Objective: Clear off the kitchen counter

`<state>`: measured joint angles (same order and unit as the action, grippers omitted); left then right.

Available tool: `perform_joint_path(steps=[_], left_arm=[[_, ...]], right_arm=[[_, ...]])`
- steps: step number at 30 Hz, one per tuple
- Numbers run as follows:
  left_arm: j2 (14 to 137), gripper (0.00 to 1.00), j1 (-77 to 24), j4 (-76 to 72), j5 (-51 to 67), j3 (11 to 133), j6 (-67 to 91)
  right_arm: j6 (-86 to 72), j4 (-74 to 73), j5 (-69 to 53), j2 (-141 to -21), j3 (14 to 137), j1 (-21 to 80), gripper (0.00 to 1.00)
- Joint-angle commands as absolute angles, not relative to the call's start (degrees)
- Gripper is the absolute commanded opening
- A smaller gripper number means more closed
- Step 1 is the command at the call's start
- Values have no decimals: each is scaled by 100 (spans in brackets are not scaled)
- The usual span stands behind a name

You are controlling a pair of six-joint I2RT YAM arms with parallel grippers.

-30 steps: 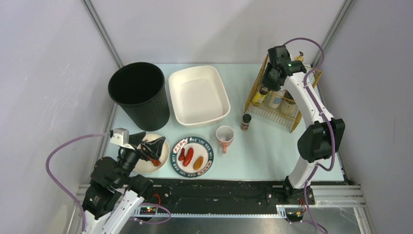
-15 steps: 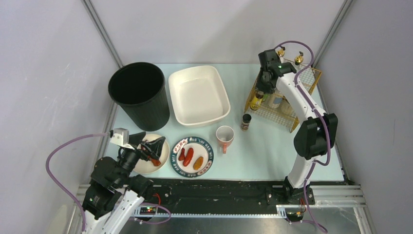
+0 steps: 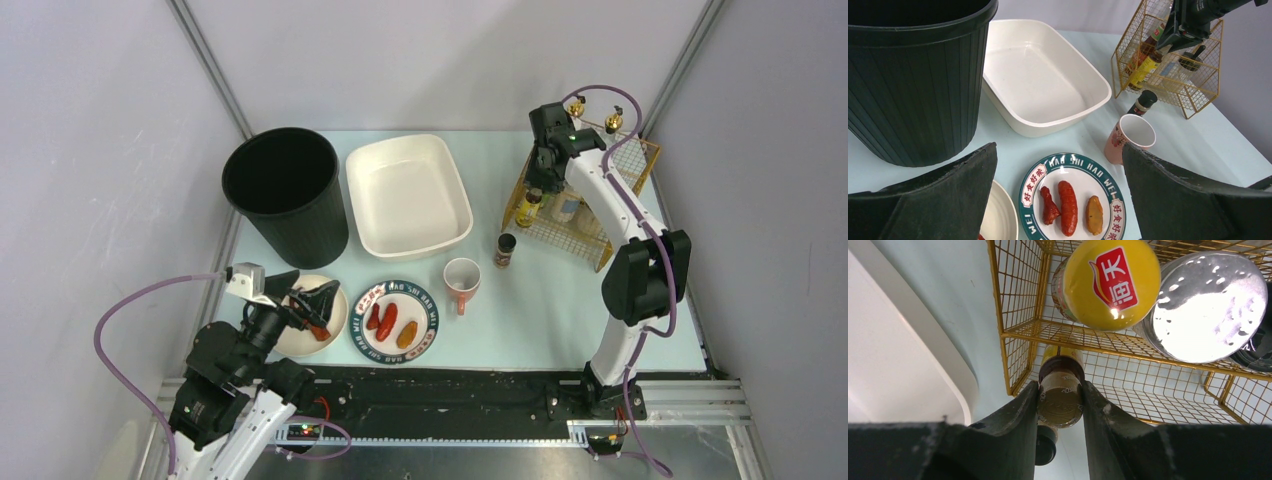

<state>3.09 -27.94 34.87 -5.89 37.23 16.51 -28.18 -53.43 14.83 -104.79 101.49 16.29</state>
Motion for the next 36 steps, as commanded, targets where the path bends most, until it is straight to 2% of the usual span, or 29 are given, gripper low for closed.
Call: perform_joint_path(steps=[1,8,20,23,26,30,36], left_arm=[[329,98,-2792,3386,-664,3686,1639],[395,98,-2795,3392,-633,3691,1644],[413,98,-2797,3392,-625,3691,1643],[430,98,-2796,3393,-604,3691,1633],[432,98,-2794,3390,-594,3691,1635],[436,98,-2794,3391,-590,3687,1634],[383,98,-2795,3387,-612,3691,1636]], right_arm=[[-2735,-5298,1662,-10389,10294,1658,42],[-2586,-5602,2024,-10209,10689,1826,58],[-2326,-5921,2464,-9298,10604,2411,70],[-2359,-5876,2547,-8913,10189,2688,71],[-2372,-5549,2504,-8487,9444,2942,81],[-2478,-4914,2240,-8016,8629,3174,86],[-2749,-4624,2081,-7946,8043,3223,88]])
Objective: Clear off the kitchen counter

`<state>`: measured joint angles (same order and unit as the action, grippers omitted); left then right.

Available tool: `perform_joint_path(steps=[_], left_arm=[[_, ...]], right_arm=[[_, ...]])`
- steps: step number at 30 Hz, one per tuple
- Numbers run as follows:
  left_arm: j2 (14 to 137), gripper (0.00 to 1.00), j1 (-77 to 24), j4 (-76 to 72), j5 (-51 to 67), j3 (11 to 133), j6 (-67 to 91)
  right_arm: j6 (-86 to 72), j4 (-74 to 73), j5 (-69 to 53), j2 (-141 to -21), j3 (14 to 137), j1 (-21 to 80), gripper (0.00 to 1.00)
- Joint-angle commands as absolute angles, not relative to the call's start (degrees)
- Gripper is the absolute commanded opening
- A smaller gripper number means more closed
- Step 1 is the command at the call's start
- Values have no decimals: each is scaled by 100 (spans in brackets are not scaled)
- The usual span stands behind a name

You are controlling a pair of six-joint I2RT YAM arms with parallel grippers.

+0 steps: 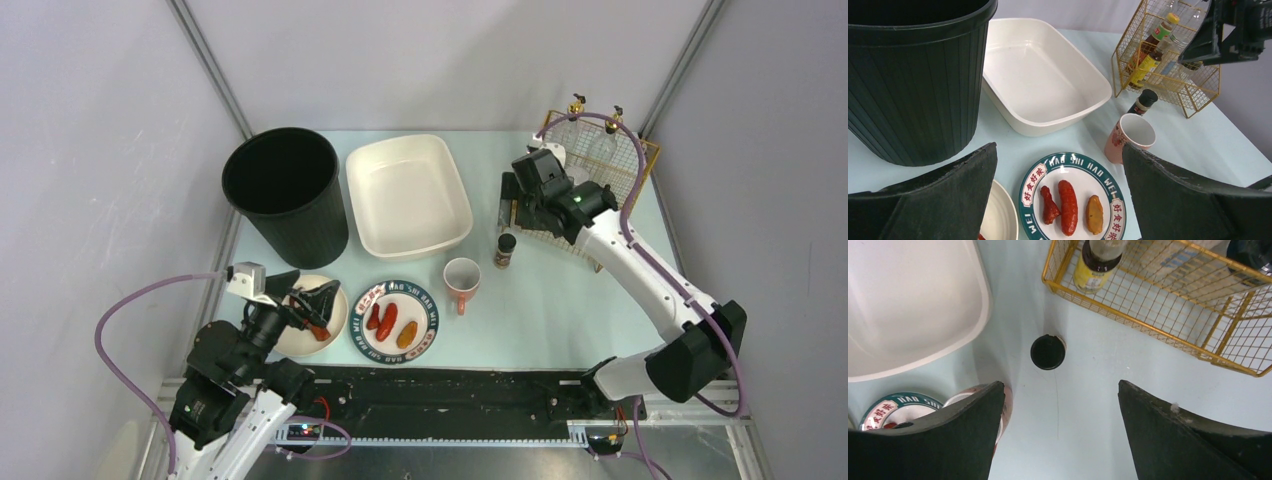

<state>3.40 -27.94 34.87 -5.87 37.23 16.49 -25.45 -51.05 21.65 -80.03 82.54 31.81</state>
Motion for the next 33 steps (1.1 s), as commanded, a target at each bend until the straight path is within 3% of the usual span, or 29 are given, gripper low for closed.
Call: perform_joint_path(steps=[1,16,33], left_arm=[[373,98,-2795,3391,-619,3691,1635],[351,98,-2795,3397,-632,3690,1642],[373,98,-2795,3400,-633,3691,1642]], right_arm=[[-2757,-4619,2069,-8020,8034,3225,87],[-2796,-4142,1592,-9323,8018,3199,81],[-3009,-4127,1625,-9700,7715,3103,77]])
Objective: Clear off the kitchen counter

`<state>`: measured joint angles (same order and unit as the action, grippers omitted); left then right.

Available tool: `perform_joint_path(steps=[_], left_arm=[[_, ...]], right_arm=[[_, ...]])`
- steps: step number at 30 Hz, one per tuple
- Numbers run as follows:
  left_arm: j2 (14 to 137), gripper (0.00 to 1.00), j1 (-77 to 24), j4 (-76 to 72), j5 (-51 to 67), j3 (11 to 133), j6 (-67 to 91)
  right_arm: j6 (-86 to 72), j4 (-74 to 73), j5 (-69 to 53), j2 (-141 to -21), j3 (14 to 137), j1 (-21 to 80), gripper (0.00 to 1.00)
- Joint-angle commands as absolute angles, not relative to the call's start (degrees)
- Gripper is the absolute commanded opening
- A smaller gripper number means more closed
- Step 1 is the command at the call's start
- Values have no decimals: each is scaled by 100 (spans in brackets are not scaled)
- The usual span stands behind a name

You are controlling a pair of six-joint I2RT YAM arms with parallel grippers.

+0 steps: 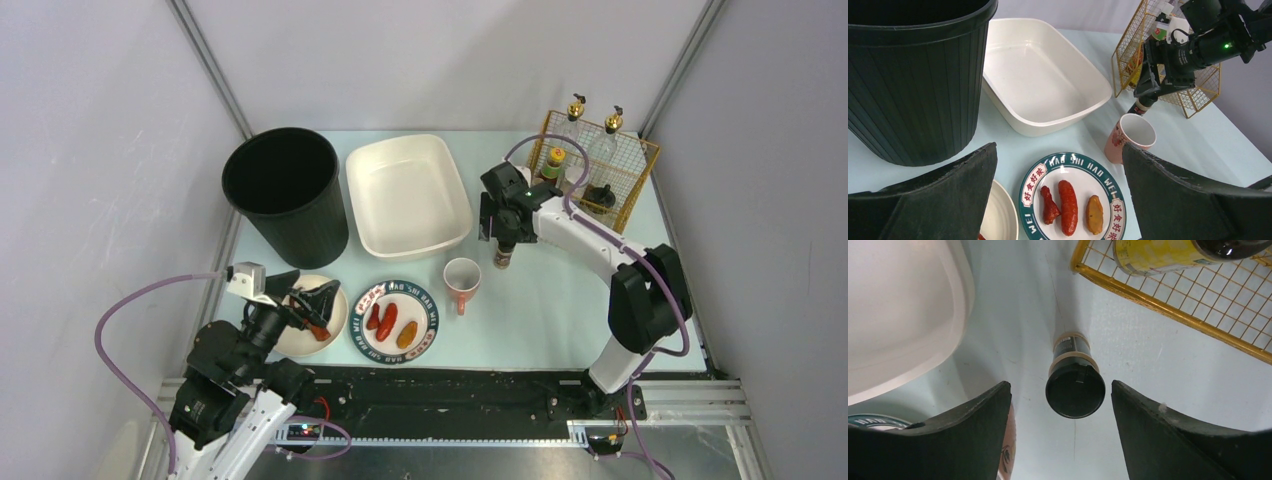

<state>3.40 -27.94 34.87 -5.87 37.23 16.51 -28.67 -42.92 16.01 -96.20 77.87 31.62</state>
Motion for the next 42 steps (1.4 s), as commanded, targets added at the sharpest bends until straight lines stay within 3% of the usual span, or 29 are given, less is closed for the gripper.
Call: perform_joint_path(steps=[1,8,11,20,24,42], left_arm=[[371,98,-2795,3401,-633,3691,1641],[402,98,-2795,3401,-633,3686,1644],[415,98,-2797,3397,-626,3691,1644],[447,98,-2797,3400,-606,3691,1639],[465,98,-2795,3400,-591,3689,1639],[482,98,-2795,3398,-553,3700,1630]], right_arm=[[-3007,-4111,1608,-9701,7681,3098,76],[-3021,-4032,1539,-9699,7553,3049,70],[-3015,-3995,1493,-9682,7473,3014,62],[-2975,-4041,1492,-9455,7428,3025,22],[-2897,-4142,1556,-9119,7435,3087,11],[-2566,-4846,1799,-7046,7622,2763,6]])
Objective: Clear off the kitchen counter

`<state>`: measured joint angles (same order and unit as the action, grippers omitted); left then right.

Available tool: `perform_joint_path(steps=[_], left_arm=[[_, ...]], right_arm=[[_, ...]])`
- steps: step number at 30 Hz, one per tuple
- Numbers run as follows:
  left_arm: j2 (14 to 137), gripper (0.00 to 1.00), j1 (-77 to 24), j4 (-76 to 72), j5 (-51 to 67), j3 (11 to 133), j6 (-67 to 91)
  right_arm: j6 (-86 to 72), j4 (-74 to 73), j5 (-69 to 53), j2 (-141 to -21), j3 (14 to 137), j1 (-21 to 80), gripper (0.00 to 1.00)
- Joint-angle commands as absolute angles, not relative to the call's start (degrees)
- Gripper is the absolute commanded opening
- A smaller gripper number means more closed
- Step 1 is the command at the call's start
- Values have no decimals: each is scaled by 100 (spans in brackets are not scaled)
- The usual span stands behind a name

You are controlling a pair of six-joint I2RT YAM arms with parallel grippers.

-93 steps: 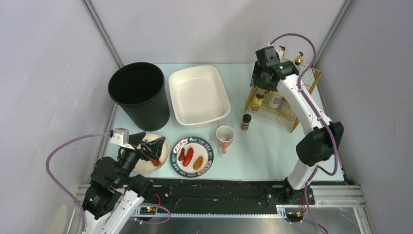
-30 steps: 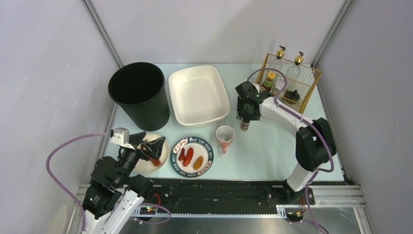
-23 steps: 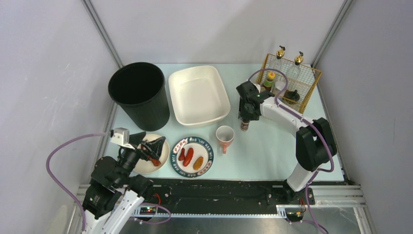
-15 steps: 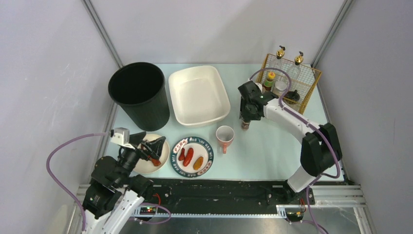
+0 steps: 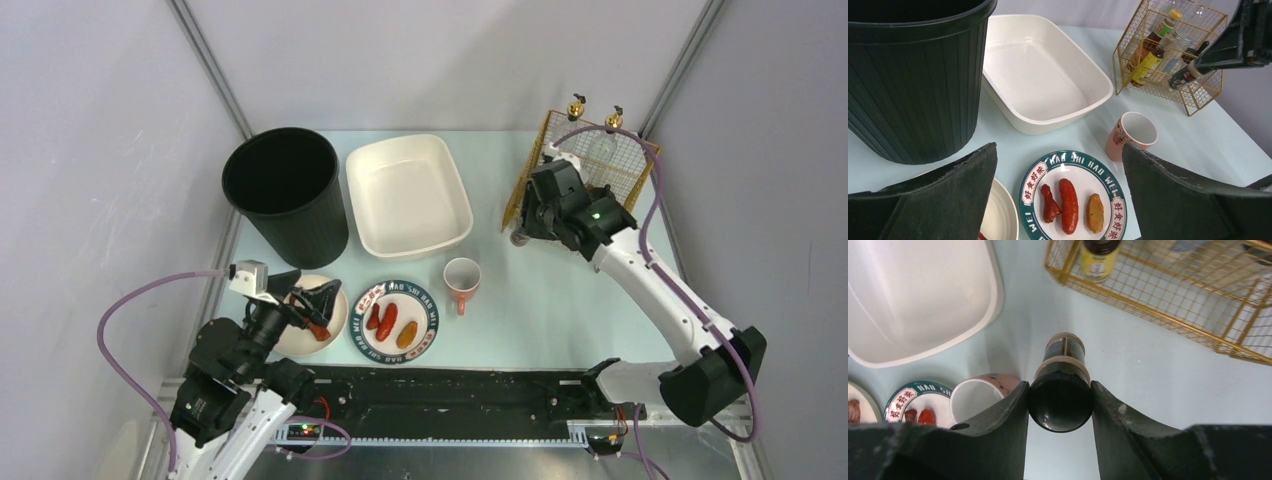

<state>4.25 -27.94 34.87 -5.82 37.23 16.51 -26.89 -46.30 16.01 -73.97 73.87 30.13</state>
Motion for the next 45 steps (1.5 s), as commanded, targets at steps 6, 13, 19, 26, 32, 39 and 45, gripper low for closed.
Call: perform_joint_path(steps=[6,13,19,26,32,39,45], left_arm=[[452,98,-2795,3396,-570,3700,1635],[423,98,-2795,3397,-579,3700,1635],[401,98,-2792,3394,-586,3693,1638],[391,98,-2794,3401,-591,3691,1635],[391,98,-2795,3393,-604,3690,1633],[402,98,-2794,3396,-619,3690,1642],[443,98,-2795,3395,-614,3696,1642]], right_arm=[[-2457,-4936,1602,-6758,7746,2058,6],[-2519,-4815,997,-6847,7866,1304,6],[-2598,-4577,825,-7191,7873,957,6],[-2610,-4421,1214,-7675,7928,920,6],[-2588,-4257,1474,-8065,7928,914,5],[-2589,-4155,1528,-8366,7988,883,4],[-2609,-4143,1475,-8626,7989,879,4]])
